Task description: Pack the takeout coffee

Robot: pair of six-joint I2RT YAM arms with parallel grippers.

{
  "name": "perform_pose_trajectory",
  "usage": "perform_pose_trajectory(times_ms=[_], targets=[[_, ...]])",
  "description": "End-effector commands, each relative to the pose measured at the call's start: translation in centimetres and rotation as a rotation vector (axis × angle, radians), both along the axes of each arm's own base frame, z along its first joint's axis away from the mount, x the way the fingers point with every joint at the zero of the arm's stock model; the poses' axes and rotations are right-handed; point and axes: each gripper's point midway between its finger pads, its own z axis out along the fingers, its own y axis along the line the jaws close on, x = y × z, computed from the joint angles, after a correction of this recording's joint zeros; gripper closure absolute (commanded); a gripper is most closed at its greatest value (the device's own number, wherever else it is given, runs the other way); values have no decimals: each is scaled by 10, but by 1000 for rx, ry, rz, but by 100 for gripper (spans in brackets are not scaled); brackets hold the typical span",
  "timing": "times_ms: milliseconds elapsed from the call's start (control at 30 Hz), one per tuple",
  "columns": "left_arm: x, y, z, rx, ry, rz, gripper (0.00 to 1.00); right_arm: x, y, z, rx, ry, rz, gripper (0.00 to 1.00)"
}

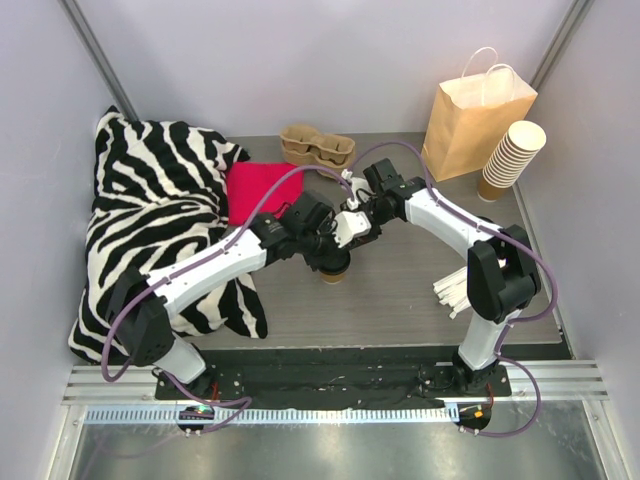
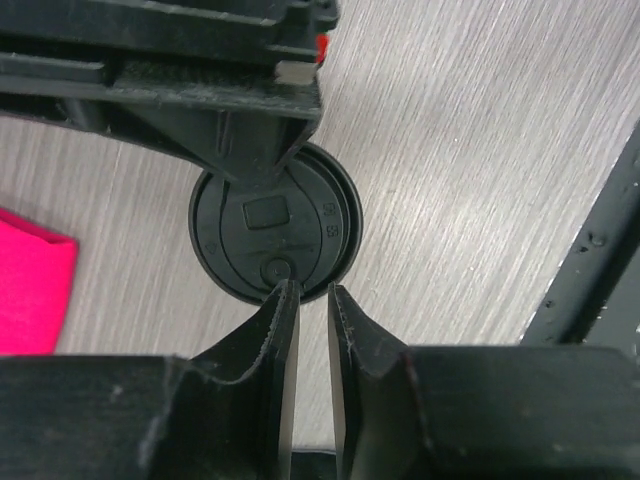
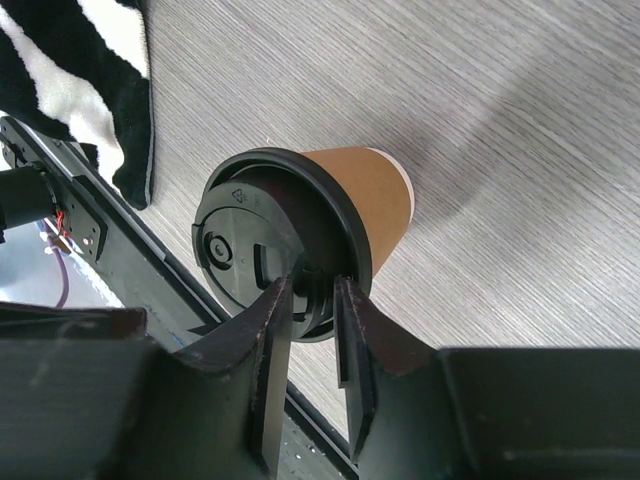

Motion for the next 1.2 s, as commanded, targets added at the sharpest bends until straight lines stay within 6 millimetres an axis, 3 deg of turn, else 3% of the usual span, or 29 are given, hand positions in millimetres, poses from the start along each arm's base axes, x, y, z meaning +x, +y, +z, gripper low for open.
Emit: perform_pose_trajectory(times_ms=[0, 133, 267, 333, 433, 500, 600, 700, 833, 967, 1167], targets=[[1, -4, -15, 32, -44, -53, 80, 7, 4, 6, 20, -23, -2, 70], [0, 2, -48, 90, -39, -72, 81, 7, 4, 2, 13, -15, -2, 72], [-6, 22, -88, 194, -17, -81, 85, 6, 3, -3, 6, -2, 0, 78], [-7, 25, -90, 208, -19, -81, 86, 5, 3, -4, 3, 1, 2, 80], [-10, 20, -68, 153, -11, -73, 86, 5, 3, -1, 8, -6, 6, 81], [-12, 10, -41, 84, -14, -65, 86, 5, 5, 3, 20, -10, 10, 80], [-12, 3, -8, -2, -13, -33, 84, 4, 12, 18, 71, -14, 32, 70], [-10, 5, 10, -67, 43, 33, 83, 6, 19, 38, 123, -34, 47, 64], [-4, 15, 18, -158, 166, 122, 82, 8, 19, 67, 186, -62, 49, 50], [8, 24, 21, -195, 216, 214, 77, 6, 10, 78, 188, -77, 38, 51], [25, 29, 6, -245, 371, 404, 70, -4, -1, 61, 134, -51, 8, 56]])
